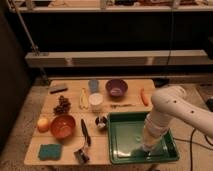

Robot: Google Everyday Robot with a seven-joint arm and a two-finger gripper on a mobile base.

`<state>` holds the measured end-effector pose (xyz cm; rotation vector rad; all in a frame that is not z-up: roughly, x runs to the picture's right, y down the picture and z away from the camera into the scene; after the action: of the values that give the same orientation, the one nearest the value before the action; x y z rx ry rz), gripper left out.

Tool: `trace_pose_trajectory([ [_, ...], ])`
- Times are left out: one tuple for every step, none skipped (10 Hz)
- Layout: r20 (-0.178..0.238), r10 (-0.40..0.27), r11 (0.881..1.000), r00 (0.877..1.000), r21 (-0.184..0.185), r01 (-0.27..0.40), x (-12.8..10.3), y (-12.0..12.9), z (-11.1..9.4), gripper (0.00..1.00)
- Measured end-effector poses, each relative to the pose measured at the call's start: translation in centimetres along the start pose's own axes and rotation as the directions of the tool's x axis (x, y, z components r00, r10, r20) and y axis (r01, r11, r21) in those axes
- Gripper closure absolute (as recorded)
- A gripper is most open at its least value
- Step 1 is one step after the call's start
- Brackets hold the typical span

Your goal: Wipe tray with towel

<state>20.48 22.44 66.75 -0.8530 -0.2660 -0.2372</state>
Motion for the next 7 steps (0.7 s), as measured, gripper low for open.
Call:
trace_pose_trajectory([
  [-0.002,0.005,1.000,1.000,0.010,-0.005,0.3,-0.7,-0.3,1.00],
  [-0.006,0.008,1.000,1.000,0.027,-0.008,0.5,-2.2,-0.6,1.00],
  [-0.009,0.009,0.999,1.000,0.037,-0.009,0.6,-3.3,-0.8,1.00],
  [-0.011,0.008,0.999,1.000,0.048,-0.008,0.6,-4.4,-0.9,1.00],
  [-0.012,0.008,0.998,1.000,0.058,-0.007,0.5,-5.1,-1.0,1.00],
  [-0.011,0.006,0.998,1.000,0.063,-0.006,0.4,-5.5,-1.0,1.00],
  [-0.007,0.001,0.998,1.000,0.069,-0.001,0.1,-5.9,-1.0,1.00],
])
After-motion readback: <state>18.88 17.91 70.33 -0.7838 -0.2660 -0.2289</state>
